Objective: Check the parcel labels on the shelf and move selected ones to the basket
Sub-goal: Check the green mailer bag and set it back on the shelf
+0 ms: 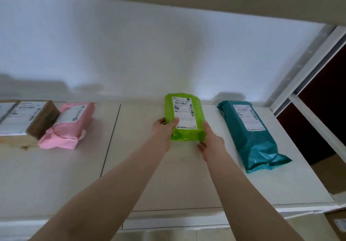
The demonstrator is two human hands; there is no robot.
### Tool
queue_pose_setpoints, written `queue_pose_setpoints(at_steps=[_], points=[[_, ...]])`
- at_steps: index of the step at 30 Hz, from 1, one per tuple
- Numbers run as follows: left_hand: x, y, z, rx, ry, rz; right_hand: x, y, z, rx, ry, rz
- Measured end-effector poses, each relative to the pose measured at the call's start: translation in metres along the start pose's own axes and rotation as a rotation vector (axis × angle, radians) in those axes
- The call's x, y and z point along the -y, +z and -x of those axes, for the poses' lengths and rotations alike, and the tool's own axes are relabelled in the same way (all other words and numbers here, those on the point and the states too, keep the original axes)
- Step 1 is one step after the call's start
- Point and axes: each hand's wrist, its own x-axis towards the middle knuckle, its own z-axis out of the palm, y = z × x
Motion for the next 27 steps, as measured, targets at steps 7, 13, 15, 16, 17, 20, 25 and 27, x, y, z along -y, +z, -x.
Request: queue_pose_setpoints(at_steps=[7, 13, 15, 16, 17, 20, 25, 27], points=[[-0.037, -0.083, 0.015, 0.080, 0.023, 0.058, -0.018, 0.047, 0.032, 0.236, -0.082, 0.053], [-0.052, -0.134, 0.017, 0.099, 0.016, 0.097, -0.035, 0.076, 0.056, 0.372, -0.080, 0.098], [-0.055, -0.143, 0.016, 0.100, 0.017, 0.102, -0.039, 0.084, 0.063, 0.394, -0.088, 0.112], [-0.056, -0.147, 0.015, 0.100, 0.019, 0.108, -0.041, 0.088, 0.066, 0.402, -0.093, 0.113], [-0.058, -0.150, 0.014, 0.105, 0.021, 0.116, -0.041, 0.091, 0.069, 0.408, -0.096, 0.107], [-0.064, -0.158, 0.012, 0.121, 0.033, 0.124, -0.042, 0.098, 0.076, 0.429, -0.113, 0.084], [-0.072, -0.170, 0.017, 0.179, 0.048, 0.122, -0.045, 0.104, 0.084, 0.465, -0.138, 0.060], [-0.075, -0.177, 0.020, 0.214, 0.048, 0.123, -0.047, 0.105, 0.089, 0.488, -0.156, 0.059]])
